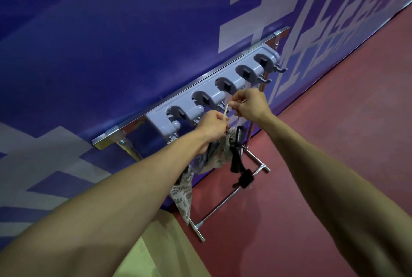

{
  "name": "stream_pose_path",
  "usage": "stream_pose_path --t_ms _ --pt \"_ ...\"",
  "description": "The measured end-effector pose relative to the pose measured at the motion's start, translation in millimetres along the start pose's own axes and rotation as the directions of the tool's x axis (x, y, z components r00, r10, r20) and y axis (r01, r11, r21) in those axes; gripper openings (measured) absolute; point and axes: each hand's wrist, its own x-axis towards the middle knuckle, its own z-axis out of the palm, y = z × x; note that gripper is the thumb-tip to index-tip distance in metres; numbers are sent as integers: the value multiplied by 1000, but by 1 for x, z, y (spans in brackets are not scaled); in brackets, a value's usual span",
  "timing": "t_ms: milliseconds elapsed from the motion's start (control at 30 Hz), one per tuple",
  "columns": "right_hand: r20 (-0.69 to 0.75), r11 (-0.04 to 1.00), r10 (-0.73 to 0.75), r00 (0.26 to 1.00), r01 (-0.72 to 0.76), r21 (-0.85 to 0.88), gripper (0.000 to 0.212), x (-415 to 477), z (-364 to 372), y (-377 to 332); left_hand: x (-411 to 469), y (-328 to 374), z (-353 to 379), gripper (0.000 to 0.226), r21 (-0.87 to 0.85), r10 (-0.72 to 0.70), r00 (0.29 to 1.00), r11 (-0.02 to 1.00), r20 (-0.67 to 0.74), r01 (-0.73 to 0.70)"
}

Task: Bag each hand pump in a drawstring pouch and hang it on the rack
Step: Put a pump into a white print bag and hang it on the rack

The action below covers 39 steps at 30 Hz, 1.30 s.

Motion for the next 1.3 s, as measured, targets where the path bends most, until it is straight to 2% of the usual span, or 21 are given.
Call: stream_pose_path --t_ms 100,200,300,433,533,600,767,900,1067,1167,1300 --pt "16 998 66 998 -66 14 7 7 12 4 10 -2 5 17 43 -55 998 998 11 55" --pt "18 985 138 990 -139 103 8 5 18 8 9 -1 10 31 64 -85 996 994 14 84" --pt "41 968 191 981 -195 159 8 3 20 9 8 -1 13 33 42 -99 995 994 24 98" --pt "82 947 233 969 -245 207 7 -1 18 12 1 2 6 20 31 -90 996 996 27 89" --pt "114 953 229 967 -247 175 6 -7 13 10 -7 -4 -8 37 -7 -74 997 997 -23 74" --pt "108 966 224 969 -236 105 13 -11 10 10 -16 -9 -20 43 -68 -67 997 996 -47 64" --pt "107 977 192 976 -179 -118 24 -30 -3 -11 -60 -7 -57 37 -189 6 996 982 -91 -23" --pt "3 980 113 994 -111 -167 29 -48 -5 -44 -92 -7 -88 29 -144 53 990 987 -133 -72" --pt "141 982 -112 984 131 -134 25 -80 23 -119 -148 -19 -133 25 -148 58 972 985 -228 -93" --pt "256 958 -236 937 269 -103 19 -107 53 -167 -189 -37 -164 18 -170 49 952 980 -302 -104" --pt "391 931 -323 862 365 -35 16 -146 95 -221 -244 -68 -205 17 -221 26 923 968 -385 -119"
